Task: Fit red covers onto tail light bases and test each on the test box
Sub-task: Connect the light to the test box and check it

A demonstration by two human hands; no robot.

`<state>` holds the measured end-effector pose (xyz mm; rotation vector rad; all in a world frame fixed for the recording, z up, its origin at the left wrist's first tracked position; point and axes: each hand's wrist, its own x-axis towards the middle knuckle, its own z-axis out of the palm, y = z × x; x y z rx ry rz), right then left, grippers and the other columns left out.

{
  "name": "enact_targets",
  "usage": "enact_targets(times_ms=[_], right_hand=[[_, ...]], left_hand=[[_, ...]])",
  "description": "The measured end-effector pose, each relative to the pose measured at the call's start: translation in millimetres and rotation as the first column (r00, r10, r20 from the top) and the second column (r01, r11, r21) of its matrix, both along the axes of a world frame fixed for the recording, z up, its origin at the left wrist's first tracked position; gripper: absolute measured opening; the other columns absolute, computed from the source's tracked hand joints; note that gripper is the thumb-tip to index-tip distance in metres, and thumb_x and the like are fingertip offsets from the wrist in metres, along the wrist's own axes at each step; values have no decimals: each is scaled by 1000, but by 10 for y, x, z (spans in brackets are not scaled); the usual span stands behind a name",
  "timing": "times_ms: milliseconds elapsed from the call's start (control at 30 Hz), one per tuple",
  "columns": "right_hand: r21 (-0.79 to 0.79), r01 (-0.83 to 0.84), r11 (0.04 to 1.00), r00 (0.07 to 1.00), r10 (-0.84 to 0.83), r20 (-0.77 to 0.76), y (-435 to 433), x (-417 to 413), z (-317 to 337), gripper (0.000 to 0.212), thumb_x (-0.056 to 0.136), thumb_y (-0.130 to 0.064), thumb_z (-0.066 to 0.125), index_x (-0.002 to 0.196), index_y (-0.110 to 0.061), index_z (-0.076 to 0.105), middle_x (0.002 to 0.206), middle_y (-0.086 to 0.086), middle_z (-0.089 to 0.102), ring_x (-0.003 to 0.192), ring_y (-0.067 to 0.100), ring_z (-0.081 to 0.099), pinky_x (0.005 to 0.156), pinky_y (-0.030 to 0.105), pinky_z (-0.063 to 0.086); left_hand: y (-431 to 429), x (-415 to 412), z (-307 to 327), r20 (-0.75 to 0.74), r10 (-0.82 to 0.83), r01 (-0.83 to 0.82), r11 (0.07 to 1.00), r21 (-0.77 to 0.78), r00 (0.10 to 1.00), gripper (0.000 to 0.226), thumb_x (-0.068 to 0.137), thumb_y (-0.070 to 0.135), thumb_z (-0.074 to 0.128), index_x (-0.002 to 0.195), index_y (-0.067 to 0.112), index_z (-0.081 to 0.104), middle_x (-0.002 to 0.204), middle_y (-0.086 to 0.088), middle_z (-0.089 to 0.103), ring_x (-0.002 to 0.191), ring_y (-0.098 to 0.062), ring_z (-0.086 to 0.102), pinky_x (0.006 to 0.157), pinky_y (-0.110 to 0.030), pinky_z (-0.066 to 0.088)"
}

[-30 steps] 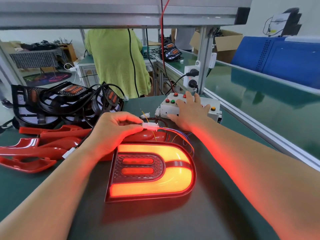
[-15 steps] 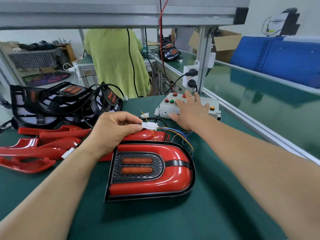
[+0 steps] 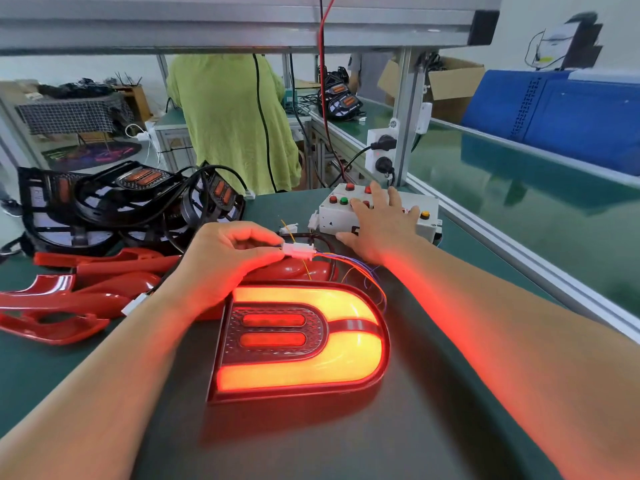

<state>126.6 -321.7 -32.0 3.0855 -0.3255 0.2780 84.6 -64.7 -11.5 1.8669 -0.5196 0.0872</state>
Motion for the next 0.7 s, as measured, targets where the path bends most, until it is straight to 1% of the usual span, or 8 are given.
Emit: enact_targets(times_ms=[167,233,333,467,533,600,667,700], right_hand=[[-6,-6,1000,1000,6,-15,7,-18,17,75,91,-67,46,154,-35,20,166,2,-3,151,34,0,112,68,13],[-6,-10,1000,1000,9,-14,-10,-31,14,77,91,-66,48,154,-35,19,166,1,0,151,34,3,113,67,14],[24,-19,1000,1000,19,8,-40,-53,0,79,91,-63,50,155,-34,15,166,0,0,152,32,2,116,64,11],[65,-74,995,997,72,28,-18,-98,8,79,93,-61,47,157,-31,10,166,1,0,153,28,-3,118,60,4],[87,-127,988,990,120,79,32,-157,33,74,95,-58,47,156,-30,16,166,1,5,153,27,-3,118,60,3],[142,-185,973,976,164,147,109,-239,95,62,97,-52,48,152,-30,29,165,1,13,152,26,1,118,58,4],[203,-247,947,954,201,224,201,-320,187,48,98,-42,47,144,-27,44,160,0,28,150,23,13,119,54,12],[223,-286,932,938,225,264,248,-363,243,41,99,-38,47,136,-24,53,153,0,40,144,23,26,118,48,22]], left_hand=[[12,6,-4,9,9,-9,1000,10,1000,27,75,11,82,78,37,79,78,1,76,66,-3,65,66,-11,52],[8,1,-3,0,8,-8,1000,5,1000,26,75,11,82,78,36,79,78,-1,76,67,-4,65,67,-13,52],[-11,0,-2,-17,0,0,1000,-16,1000,20,76,6,81,77,26,79,79,-4,76,69,-9,64,69,-15,52],[-28,-2,-1,-21,-12,11,999,-37,1000,17,77,1,79,80,18,77,72,1,73,71,-11,62,69,-15,51],[-29,-9,1,-23,-10,9,999,-37,1000,16,77,1,79,80,17,77,71,1,72,70,-11,61,68,-15,51],[-26,-12,3,-25,-7,6,999,-38,1000,16,76,2,80,81,17,77,72,0,72,70,-11,62,67,-15,51],[-20,-9,3,-26,-9,8,999,-38,1000,17,77,2,80,80,18,77,72,-1,73,69,-10,63,67,-15,52],[-15,-7,3,-27,-11,10,999,-38,1000,17,77,3,80,80,19,77,73,-2,73,69,-10,63,68,-16,53]])
